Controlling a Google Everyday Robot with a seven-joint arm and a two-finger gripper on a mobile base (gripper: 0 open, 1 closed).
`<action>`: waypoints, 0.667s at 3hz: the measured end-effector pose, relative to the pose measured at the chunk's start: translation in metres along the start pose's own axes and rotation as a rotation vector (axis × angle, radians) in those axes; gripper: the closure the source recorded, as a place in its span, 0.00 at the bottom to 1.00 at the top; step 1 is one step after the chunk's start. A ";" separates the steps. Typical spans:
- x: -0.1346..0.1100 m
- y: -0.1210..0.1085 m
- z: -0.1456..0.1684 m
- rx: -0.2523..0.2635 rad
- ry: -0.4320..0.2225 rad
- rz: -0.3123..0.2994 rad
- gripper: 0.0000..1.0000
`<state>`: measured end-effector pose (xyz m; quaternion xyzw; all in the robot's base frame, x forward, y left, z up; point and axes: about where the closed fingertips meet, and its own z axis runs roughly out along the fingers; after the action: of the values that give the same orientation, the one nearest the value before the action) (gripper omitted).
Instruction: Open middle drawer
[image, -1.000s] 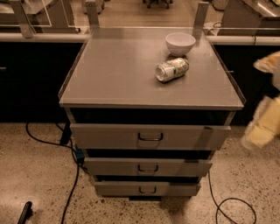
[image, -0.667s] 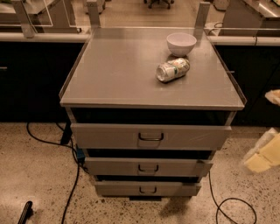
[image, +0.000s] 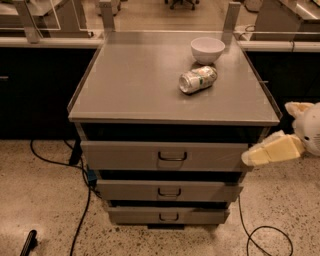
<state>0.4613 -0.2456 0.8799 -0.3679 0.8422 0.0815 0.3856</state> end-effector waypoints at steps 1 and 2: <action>-0.002 -0.006 0.000 0.024 -0.009 0.000 0.00; -0.002 -0.006 0.000 0.023 -0.009 0.000 0.19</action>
Offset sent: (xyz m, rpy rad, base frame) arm 0.0067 -0.0041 0.0018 -0.0026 -0.0238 -0.0195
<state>0.4658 -0.2486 0.8819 -0.3630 0.8414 0.0734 0.3936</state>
